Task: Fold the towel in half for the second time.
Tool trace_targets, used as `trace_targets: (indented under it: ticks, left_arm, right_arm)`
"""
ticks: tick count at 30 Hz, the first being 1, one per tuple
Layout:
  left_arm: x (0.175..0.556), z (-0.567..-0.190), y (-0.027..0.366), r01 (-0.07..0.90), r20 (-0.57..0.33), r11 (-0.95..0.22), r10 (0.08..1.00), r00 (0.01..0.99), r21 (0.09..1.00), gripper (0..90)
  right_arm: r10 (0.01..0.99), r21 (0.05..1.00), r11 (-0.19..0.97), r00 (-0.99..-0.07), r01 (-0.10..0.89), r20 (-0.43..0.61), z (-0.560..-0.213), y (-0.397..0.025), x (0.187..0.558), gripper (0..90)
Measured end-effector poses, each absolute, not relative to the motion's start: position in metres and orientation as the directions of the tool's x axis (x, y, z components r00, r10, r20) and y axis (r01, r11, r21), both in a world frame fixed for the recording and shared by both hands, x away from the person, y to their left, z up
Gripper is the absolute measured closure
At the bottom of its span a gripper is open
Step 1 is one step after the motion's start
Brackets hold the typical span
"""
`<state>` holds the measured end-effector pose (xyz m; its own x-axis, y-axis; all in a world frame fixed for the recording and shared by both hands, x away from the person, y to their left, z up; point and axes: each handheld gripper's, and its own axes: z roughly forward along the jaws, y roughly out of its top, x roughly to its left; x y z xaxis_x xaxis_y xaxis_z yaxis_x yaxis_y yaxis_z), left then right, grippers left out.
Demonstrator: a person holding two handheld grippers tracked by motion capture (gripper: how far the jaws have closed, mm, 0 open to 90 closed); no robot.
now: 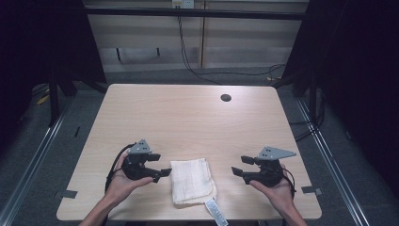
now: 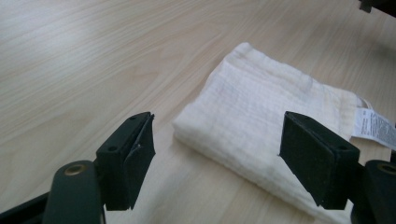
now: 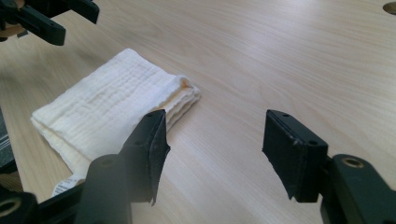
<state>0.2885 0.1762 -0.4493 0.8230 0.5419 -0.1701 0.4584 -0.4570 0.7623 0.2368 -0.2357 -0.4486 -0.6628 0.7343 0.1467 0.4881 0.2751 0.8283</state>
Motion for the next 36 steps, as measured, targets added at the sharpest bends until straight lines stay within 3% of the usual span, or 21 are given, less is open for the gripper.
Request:
trace_targets:
  ticks: [6,14,28,36]
  left_arm:
    - [0.279,-0.451,0.200,0.454,-0.125,-0.443,0.596,0.794,0.773,25.8]
    - [0.271,-0.455,0.231,0.502,-0.150,-0.378,0.664,0.732,0.778,25.0]
    - [0.243,-0.462,0.258,0.471,-0.142,-0.312,0.692,0.707,0.825,24.5]
    - [0.245,-0.463,0.268,0.511,-0.193,-0.268,0.708,0.680,0.817,24.1]
  right_arm:
    - [0.753,0.830,0.264,-0.643,0.492,0.142,-0.450,-0.248,0.231,39.8]
    - [0.788,0.827,0.234,-0.598,0.512,0.147,-0.455,-0.268,0.226,38.5]
    - [0.822,0.836,0.184,-0.547,0.518,0.158,-0.466,-0.283,0.217,32.9]
    - [0.845,0.838,0.150,-0.508,0.524,0.166,-0.469,-0.294,0.218,32.1]
